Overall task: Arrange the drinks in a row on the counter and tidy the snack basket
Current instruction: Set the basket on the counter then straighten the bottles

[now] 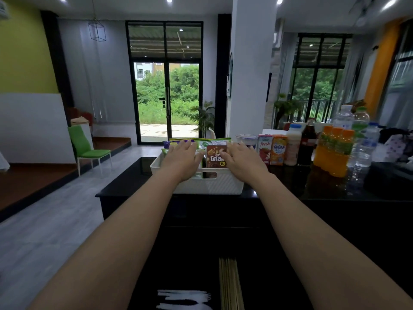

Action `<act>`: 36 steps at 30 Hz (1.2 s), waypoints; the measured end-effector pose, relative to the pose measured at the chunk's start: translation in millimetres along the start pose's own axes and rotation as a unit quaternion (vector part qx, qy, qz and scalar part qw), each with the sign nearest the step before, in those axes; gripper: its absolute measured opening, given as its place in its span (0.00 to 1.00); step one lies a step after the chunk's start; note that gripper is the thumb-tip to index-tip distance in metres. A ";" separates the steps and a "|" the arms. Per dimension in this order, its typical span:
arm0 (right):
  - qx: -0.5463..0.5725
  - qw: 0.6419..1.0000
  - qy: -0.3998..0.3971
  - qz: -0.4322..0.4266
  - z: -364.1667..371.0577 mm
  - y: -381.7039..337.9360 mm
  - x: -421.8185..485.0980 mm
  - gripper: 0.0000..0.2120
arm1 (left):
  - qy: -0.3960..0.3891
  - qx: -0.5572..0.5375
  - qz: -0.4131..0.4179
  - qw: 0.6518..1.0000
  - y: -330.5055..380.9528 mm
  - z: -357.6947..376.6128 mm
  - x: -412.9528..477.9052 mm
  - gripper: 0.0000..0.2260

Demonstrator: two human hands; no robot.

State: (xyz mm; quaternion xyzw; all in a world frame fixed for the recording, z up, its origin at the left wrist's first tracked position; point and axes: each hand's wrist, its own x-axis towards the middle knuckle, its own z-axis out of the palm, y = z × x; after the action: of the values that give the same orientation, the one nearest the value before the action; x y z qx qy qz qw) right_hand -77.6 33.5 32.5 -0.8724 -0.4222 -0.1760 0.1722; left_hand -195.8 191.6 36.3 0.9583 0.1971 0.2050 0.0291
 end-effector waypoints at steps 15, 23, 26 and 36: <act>-0.050 0.996 0.018 0.067 -34.4 52.3 -122.4 0.29 | 0.047 0.049 0.057 0.996 103.1 28.8 -63.3 0.27; -0.074 0.992 0.016 0.105 -61.9 156.1 -163.3 0.30 | 0.031 0.039 0.090 0.995 218.7 50.1 -64.3 0.29; -0.078 0.992 0.019 0.099 -76.0 210.0 -176.0 0.30 | 0.018 0.021 0.087 0.996 271.3 67.6 -56.5 0.29; -0.079 0.993 0.028 0.087 -123.6 375.5 -193.5 0.26 | 0.015 -0.014 0.098 0.995 429.6 107.2 -9.9 0.29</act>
State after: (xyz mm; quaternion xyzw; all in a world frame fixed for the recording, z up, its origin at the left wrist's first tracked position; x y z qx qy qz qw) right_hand 89.2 -372.3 -3.4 -0.9113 -0.3245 -0.2182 0.1290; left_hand -3.5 -205.1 -6.8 0.9693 0.0994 0.2242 0.0190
